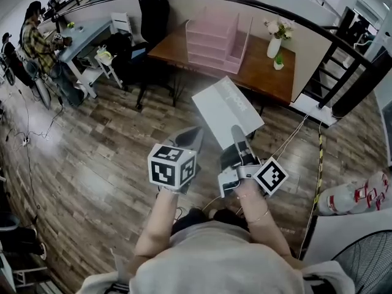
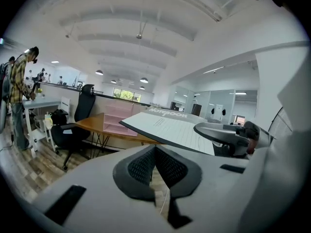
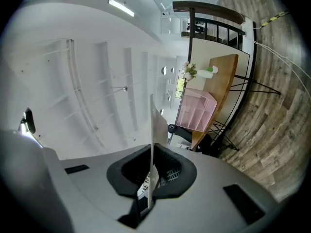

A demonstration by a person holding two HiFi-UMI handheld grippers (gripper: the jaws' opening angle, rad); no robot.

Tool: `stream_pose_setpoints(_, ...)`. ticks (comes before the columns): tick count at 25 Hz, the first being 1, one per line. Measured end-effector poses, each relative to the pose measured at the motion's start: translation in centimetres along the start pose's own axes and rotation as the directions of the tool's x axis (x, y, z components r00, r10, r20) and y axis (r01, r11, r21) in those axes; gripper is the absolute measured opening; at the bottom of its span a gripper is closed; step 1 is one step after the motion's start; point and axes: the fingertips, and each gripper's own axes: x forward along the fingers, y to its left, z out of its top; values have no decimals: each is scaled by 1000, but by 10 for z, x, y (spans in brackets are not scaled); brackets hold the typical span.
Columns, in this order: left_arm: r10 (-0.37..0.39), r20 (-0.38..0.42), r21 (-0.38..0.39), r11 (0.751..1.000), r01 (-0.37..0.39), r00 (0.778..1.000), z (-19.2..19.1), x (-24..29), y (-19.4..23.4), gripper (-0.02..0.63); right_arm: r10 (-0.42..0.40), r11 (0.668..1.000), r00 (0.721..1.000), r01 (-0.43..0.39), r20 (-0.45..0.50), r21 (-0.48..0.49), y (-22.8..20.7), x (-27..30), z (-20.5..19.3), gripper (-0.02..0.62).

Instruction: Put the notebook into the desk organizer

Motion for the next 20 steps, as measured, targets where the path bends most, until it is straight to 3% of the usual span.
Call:
stream_pose_setpoints(9, 7, -27, 42, 999, -6, 1000, -14, -16, 26, 2, 27, 1000, 999, -28, 29, 15, 0, 18, -21, 12)
stream_pose_setpoints(20, -5, -35, 18, 1000, 6, 999, -13, -3, 57, 2, 24, 1000, 999, -24, 31, -1, -8, 47, -30, 11)
